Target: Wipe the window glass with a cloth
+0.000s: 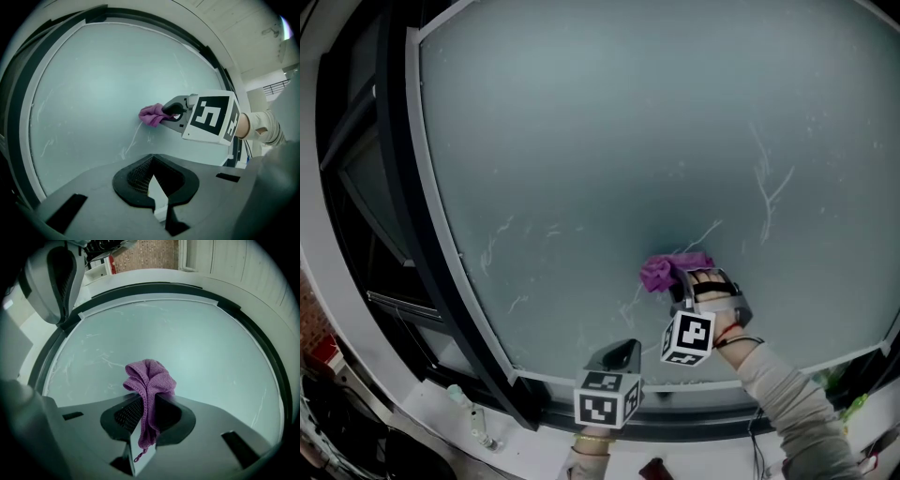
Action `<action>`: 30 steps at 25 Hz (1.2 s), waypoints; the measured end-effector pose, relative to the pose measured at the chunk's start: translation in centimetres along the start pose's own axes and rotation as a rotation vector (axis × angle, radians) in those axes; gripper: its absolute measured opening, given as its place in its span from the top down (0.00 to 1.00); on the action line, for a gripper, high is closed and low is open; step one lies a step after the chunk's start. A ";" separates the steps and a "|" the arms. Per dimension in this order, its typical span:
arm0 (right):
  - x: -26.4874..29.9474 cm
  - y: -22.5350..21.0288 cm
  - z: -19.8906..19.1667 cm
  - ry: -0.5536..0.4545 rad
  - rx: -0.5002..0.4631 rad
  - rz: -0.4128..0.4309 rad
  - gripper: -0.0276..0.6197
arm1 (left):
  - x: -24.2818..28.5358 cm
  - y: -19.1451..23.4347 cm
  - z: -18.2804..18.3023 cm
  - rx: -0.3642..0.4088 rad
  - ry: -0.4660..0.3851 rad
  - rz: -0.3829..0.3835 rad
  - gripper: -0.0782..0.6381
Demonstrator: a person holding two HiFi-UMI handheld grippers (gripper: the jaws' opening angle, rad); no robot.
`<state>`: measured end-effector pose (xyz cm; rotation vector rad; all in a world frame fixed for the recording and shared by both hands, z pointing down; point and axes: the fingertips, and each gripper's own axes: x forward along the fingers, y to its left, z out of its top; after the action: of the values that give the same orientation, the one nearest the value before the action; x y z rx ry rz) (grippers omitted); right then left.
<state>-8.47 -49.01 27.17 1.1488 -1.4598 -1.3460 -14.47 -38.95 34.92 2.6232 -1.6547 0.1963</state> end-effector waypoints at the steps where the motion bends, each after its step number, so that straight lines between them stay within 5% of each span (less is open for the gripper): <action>1: 0.0 0.6 -0.1 0.001 0.004 0.010 0.86 | 0.0 -0.1 -0.2 -0.001 0.002 0.002 0.88; 30: -0.2 16.7 -2.2 0.059 0.022 0.299 0.86 | -0.2 -1.4 -6.1 -0.078 0.085 0.017 0.88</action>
<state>-7.83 -49.15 43.96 0.9315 -1.5378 -1.0833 -13.86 -37.59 41.00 2.5086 -1.6235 0.2350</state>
